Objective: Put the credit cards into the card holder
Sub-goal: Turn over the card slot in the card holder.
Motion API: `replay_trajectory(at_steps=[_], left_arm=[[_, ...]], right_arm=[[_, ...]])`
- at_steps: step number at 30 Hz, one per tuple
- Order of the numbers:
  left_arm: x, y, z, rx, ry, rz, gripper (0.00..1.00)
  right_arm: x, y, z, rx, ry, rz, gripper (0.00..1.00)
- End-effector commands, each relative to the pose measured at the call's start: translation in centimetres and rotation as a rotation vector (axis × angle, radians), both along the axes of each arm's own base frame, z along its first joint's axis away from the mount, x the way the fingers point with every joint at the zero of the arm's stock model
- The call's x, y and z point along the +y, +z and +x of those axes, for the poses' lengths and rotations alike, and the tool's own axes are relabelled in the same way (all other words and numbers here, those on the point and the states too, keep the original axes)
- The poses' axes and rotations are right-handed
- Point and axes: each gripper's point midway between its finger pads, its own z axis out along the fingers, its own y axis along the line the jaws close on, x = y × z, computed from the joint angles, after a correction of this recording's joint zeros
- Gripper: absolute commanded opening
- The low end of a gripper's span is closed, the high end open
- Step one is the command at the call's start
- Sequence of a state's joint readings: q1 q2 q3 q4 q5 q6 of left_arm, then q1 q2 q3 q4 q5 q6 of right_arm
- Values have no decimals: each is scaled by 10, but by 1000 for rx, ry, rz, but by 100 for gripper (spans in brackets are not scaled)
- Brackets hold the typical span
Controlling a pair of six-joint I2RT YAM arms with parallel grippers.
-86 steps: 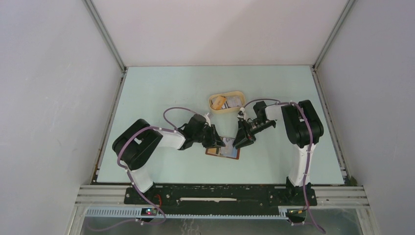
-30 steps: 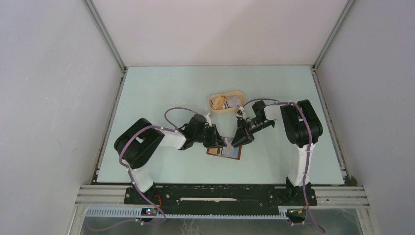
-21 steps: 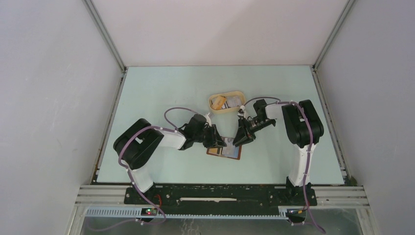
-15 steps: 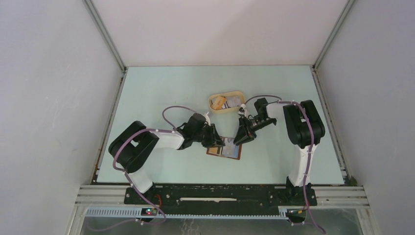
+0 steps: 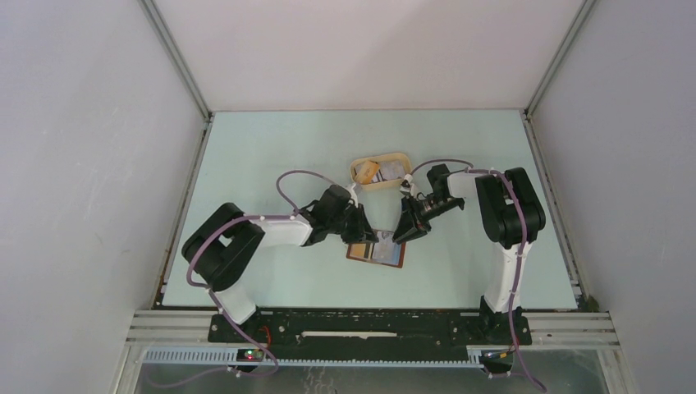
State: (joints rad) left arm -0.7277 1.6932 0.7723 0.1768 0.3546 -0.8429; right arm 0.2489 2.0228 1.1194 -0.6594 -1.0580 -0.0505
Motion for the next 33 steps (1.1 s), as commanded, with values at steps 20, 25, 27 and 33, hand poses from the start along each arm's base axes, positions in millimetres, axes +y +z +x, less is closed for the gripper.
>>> replay_trajectory(at_steps=[20, 25, 27, 33], left_arm=[[-14, -10, -3, 14, -60, 16, 15], [-11, -14, -3, 24, -49, 18, 15], [-10, -14, -3, 29, -40, 4, 15], [-7, -14, -3, 53, -9, -59, 14]], right_arm=[[-1, 9, 9, -73, 13, -26, 46], [-2, 29, 10, -111, 18, 47, 47], [-3, 32, 9, -114, 18, 57, 48], [-4, 24, 10, -88, 7, 37, 48]])
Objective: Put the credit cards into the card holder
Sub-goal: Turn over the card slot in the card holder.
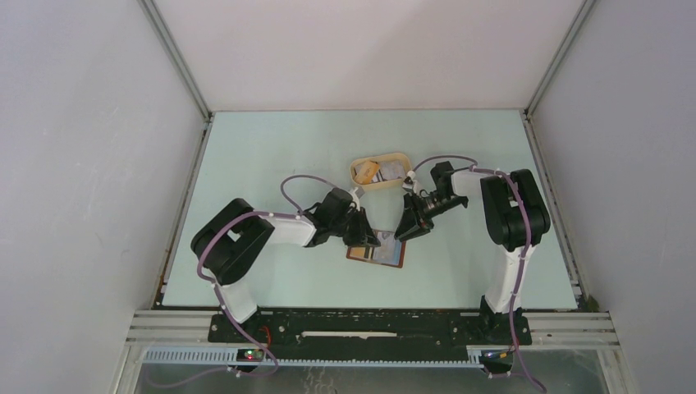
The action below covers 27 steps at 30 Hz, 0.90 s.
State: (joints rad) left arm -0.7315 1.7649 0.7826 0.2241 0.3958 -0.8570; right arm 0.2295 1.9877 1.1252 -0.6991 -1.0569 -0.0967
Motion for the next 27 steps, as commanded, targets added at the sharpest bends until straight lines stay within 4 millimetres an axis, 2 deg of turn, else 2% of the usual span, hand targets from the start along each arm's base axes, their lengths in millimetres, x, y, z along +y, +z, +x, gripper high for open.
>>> replay_trajectory(at_steps=[1, 16, 27], left_arm=[[1, -1, 0, 15, 17, -45, 14], [4, -7, -2, 41, 24, -62, 14], [4, -9, -3, 49, 25, -68, 14]], right_arm=[[2, 14, 8, -43, 2, 29, 48], [5, 5, 4, -38, 17, -14, 46], [1, 14, 3, -88, 38, 2, 47]])
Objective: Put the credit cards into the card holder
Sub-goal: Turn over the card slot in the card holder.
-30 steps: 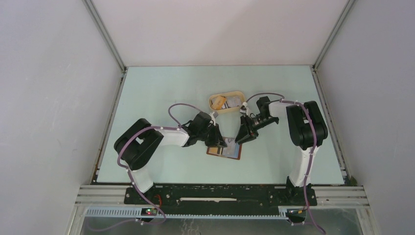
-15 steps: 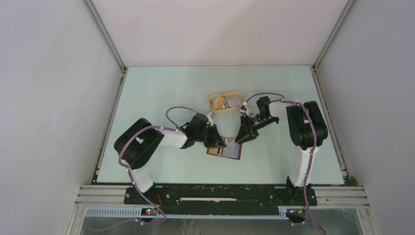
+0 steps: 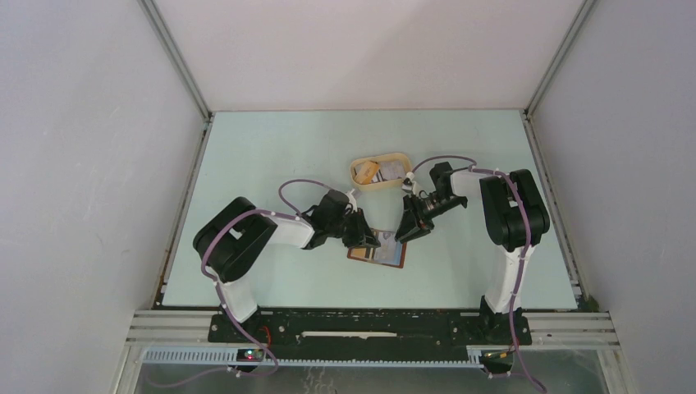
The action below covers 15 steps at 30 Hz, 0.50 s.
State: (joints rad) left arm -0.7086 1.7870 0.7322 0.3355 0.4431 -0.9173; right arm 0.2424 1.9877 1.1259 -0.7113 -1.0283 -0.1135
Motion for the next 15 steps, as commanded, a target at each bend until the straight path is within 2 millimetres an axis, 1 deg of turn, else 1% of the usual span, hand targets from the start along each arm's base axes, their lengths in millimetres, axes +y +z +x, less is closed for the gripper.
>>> replay_trajectory(at_steps=[1, 8, 15], left_arm=[[3, -5, -2, 11, 2, -4, 14], [3, -5, -3, 12, 2, -8, 14], [3, -5, -3, 14, 1, -10, 14]], right_arm=[[1, 18, 7, -74, 18, 29, 47], [1, 18, 6, -70, 19, 31, 47], [1, 23, 4, -86, 29, 37, 47]])
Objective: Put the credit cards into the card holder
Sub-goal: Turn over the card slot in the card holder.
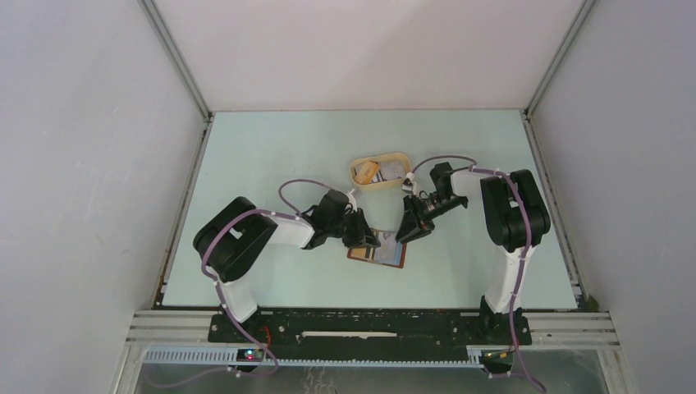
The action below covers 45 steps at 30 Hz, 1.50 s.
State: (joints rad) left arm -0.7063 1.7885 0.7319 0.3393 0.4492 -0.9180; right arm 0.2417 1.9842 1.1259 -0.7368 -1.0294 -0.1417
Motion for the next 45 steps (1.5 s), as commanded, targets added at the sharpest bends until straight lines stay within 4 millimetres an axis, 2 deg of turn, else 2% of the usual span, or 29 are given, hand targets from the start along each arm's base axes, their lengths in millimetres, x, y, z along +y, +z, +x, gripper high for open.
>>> replay_trajectory(at_steps=[1, 10, 17, 45], left_arm=[[3, -5, -3, 12, 2, -7, 14], [2, -5, -4, 12, 0, -9, 14], [1, -5, -4, 16, -5, -12, 14], [0, -5, -4, 18, -11, -18, 14]], right_arm=[[3, 21, 7, -80, 16, 38, 47], [2, 14, 7, -57, 11, 24, 46], [-2, 16, 10, -94, 10, -2, 46], [1, 0, 7, 5, -12, 5, 45]])
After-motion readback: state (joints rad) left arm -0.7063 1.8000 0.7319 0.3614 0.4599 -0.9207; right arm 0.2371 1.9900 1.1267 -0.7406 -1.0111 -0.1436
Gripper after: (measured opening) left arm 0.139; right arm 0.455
